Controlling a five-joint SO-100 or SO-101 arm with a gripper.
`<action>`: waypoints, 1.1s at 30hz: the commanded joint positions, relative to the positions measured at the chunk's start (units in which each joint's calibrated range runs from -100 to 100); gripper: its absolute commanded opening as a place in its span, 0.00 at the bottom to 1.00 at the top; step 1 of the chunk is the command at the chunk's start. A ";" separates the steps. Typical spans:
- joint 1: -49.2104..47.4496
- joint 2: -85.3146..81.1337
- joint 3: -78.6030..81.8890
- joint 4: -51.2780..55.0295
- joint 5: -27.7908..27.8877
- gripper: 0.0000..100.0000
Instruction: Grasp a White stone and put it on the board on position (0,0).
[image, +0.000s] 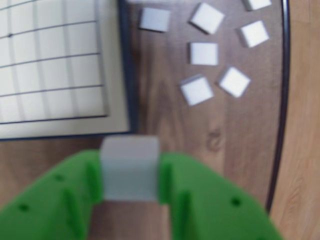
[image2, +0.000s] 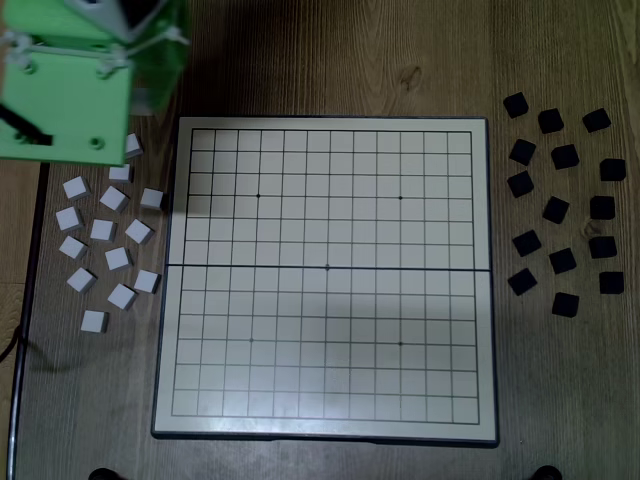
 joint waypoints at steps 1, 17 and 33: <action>-5.17 -4.33 -6.33 3.30 -3.47 0.06; -21.10 0.92 -8.56 6.28 -6.35 0.06; -29.65 14.57 -17.83 2.56 -8.55 0.06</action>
